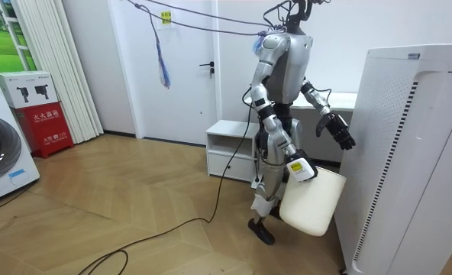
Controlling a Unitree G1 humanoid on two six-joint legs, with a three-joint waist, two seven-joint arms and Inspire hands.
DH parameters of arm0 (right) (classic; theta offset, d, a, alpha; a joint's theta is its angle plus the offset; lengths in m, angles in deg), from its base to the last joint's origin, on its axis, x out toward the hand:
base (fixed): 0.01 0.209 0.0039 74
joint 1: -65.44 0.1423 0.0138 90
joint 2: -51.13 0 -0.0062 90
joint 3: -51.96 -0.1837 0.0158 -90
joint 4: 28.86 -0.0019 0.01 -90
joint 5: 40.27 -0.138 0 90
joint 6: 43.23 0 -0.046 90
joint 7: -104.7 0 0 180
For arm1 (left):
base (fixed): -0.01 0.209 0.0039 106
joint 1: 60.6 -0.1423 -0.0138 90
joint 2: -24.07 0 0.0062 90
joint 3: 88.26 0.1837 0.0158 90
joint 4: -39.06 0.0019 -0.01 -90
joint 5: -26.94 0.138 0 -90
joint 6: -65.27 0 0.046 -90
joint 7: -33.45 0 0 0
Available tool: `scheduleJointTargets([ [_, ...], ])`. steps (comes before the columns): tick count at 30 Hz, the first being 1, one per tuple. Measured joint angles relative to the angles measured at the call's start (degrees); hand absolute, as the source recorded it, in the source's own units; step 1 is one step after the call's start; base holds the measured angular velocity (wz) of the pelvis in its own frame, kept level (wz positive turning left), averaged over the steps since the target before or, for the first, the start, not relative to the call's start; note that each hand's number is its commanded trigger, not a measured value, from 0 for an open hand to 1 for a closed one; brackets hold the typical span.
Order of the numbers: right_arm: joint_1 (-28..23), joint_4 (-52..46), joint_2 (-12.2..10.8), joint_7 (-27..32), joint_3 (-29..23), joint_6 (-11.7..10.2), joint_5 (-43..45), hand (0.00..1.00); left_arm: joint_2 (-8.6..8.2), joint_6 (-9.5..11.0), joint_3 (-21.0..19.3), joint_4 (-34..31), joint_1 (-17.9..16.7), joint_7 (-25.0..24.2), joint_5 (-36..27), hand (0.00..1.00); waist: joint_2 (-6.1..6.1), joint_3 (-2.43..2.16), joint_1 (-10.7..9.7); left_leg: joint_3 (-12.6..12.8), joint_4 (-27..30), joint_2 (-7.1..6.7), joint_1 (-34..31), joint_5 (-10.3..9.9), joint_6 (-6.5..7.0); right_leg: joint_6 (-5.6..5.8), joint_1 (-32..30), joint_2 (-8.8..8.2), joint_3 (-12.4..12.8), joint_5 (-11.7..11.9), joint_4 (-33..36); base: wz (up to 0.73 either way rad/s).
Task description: Pick garbage
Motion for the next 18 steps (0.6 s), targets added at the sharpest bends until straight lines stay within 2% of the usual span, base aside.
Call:
scheduleJointTargets([
  [3, -1.57, 1.08, 0.11, 0.23, -0.99, 0.01, -0.01, 1.0, -0.03, -0.24, -2.01, 1.57, -2.8, 0.15, 0.03, 0.0, -0.29, -0.02, -0.01, 0.01, -0.42, -0.11, 1.18, 0.0, 0.0, 0.04, 0.9, -0.1, -0.02, -0.29, 0.08, 0.0],
  [4, -1.76, 1.7, 0.11, 0.31, -1.05, 0.0, -0.07, 1.0, -0.05, -0.16, -2.65, 3.05, -3.35, 0.26, 0.02, 0.0, -0.54, 0.13, 0.03, 0.01, -0.65, -0.12, 1.57, 0.0, 0.0, 0.04, 1.21, -0.09, 0.0, -0.35, 0.11, 0.0],
  [7, -1.95, 5.4, -0.22, 0.46, -1.54, -0.09, -0.2, 1.0, -0.16, -0.17, -3.76, 10.6, -3.35, 1.78, -0.04, 0.0, -1.24, 0.34, -0.08, -0.12, -0.61, -0.3, 2.76, -0.01, -0.01, 0.12, 2.69, -0.07, -0.02, -0.5, -0.25, 0.03],
  [11, -2.13, 9.22, -1.43, 0.6, -1.8, -0.16, -0.3, 1.0, -0.34, -0.02, -4.6, 16.91, -3.65, 3.1, -1.53, 0.0, -1.8, 0.18, -0.04, -0.24, -0.8, -0.29, 3.48, -0.04, -0.05, 0.17, 3.85, 0.13, -0.14, -0.45, -1.11, 0.05],
  [13, -2.44, 11.68, -1.92, 0.57, -2.55, -0.12, -0.32, 1.0, -0.91, -0.07, -4.8, 20.67, -3.89, 3.6, -3.07, 0.0, -2.22, 0.06, 0.18, -0.51, -1.26, -0.3, 4.76, -0.22, -0.11, 0.25, 4.97, 0.14, -0.08, -0.53, -1.24, 0.02],
  [14, -3.12, 12.53, -2.13, 0.69, -3.74, -0.13, -0.73, 1.0, -1.62, -0.01, -5.63, 22.65, -3.96, 3.62, -3.52, 0.0, -2.36, -0.08, 0.7, -0.59, -1.26, -0.28, 5.08, -0.44, -0.14, 0.29, 5.24, 0.14, -0.1, -0.57, -1.28, 0.0],
  [15, -3.45, 13.78, -2.59, 1.07, -5.22, -0.19, -0.81, 1.0, -2.57, 0.1, -6.97, 24.93, -3.77, 3.94, -4.19, 0.0, -2.42, -0.03, 0.97, -0.63, -1.31, -0.24, 5.43, -0.53, -0.14, 0.31, 5.64, 0.17, -0.11, -0.56, -1.51, 0.0],
  [18, -3.94, 17.91, -4.42, 1.92, -8.52, -1.16, -2.61, 1.0, -3.82, 0.27, -9.4, 30.74, -3.82, 4.86, -7.5, 0.0, -2.49, -0.25, 1.2, -0.71, -2.11, -0.24, 6.2, -0.55, -0.14, 0.39, 6.38, 0.36, -0.12, -0.41, -2.16, 0.0],
])
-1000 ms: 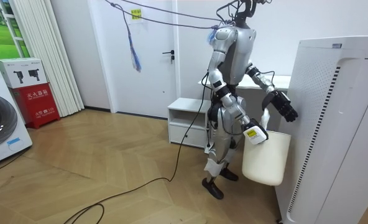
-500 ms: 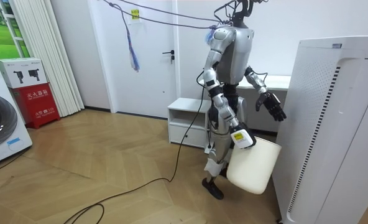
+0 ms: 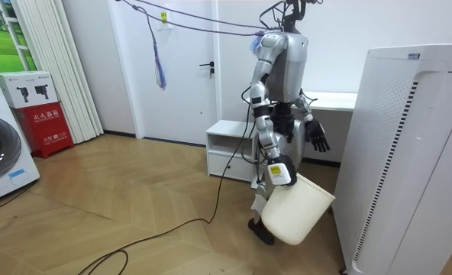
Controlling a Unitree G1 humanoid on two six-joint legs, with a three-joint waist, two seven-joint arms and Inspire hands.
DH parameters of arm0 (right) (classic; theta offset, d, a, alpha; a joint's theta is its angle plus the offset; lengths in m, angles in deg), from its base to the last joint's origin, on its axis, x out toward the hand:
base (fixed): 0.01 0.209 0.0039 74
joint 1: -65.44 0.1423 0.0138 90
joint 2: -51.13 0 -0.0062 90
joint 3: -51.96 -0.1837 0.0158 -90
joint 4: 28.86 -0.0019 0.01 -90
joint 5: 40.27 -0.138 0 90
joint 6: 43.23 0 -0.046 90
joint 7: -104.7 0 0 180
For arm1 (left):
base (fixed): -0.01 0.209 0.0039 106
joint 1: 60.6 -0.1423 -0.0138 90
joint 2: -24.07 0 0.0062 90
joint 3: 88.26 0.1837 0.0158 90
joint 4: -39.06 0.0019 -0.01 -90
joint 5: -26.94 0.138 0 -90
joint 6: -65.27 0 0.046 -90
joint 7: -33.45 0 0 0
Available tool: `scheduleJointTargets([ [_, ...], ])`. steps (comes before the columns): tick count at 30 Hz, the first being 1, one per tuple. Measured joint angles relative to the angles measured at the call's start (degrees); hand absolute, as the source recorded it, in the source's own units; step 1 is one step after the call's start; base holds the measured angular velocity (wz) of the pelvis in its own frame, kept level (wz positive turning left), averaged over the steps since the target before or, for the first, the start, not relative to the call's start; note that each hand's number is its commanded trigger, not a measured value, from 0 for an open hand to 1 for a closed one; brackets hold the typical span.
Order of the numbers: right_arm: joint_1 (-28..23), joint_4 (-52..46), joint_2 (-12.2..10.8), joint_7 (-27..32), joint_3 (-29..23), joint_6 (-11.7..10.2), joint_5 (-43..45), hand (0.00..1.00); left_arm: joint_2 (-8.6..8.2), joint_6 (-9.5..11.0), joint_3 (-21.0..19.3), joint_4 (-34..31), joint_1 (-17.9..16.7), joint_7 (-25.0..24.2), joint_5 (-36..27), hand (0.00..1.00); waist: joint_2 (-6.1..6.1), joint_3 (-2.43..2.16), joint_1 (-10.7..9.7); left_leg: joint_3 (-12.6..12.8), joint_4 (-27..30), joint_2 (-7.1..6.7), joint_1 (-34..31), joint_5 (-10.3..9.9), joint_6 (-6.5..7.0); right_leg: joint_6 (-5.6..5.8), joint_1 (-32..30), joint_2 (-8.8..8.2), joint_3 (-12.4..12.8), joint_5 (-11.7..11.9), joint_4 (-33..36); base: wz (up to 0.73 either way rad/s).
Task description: Pick garbage
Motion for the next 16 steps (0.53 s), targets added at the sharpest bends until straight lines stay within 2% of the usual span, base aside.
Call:
scheduleJointTargets([
  [3, 0.06, 4.52, -1.46, 0.35, -3.91, -0.25, -1.17, 1.0, -0.86, 0.21, -3.35, 4.02, -0.67, 0.63, -4.66, 0.0, 0.07, -0.12, -0.05, 0.0, -0.29, -0.04, 0.9, -0.16, -0.06, 0.02, 1.08, 0.06, -0.14, 0.03, -0.78, 0.0],
  [6, -0.14, 7.25, -1.8, 0.34, -6.83, -0.26, -1.83, 1.0, -1.75, 0.26, -7.38, 8.73, -1.12, 1.56, -5.85, 0.0, 0.24, -0.11, 0.0, 0.24, -0.34, -0.08, 1.55, -0.6, -0.16, 0.02, 1.7, 0.18, 0.15, -0.02, -1.02, -0.07],
  [8, -0.18, 8.12, -1.93, 0.49, -7.91, -0.25, -1.83, 1.0, -1.81, 0.02, -8.48, 11.91, -1.1, 2.19, -5.87, 0.0, 0.23, -0.1, -0.03, 0.35, -0.32, -0.09, 1.64, -0.63, -0.17, 0.03, 1.87, 0.18, 0.17, -0.02, -1.14, -0.02],
  [11, -1.37, 8.5, -2.63, 1.75, -8.83, -0.08, -2.36, 1.0, -2.47, -1.46, -9.78, 15.99, -0.92, 3.46, -5.87, 0.0, 0.35, -0.01, 0.04, 0.35, -0.31, -0.07, 2.34, -0.95, -0.23, 0.07, 2.82, 0.28, 0.22, 0.01, -1.79, 0.0],
  [16, -1.45, 9.99, -3.82, 2.76, -10.46, 0.17, -4.97, 1.0, -3.4, -5.3, -10.09, 19.93, -0.56, 4.74, -5.85, 0.0, 0.41, 0.06, -0.27, 0.08, -0.05, -0.04, 2.48, -1.46, -0.19, 0.24, 3.42, 0.35, 0.09, -0.18, -2.04, 0.03],
])
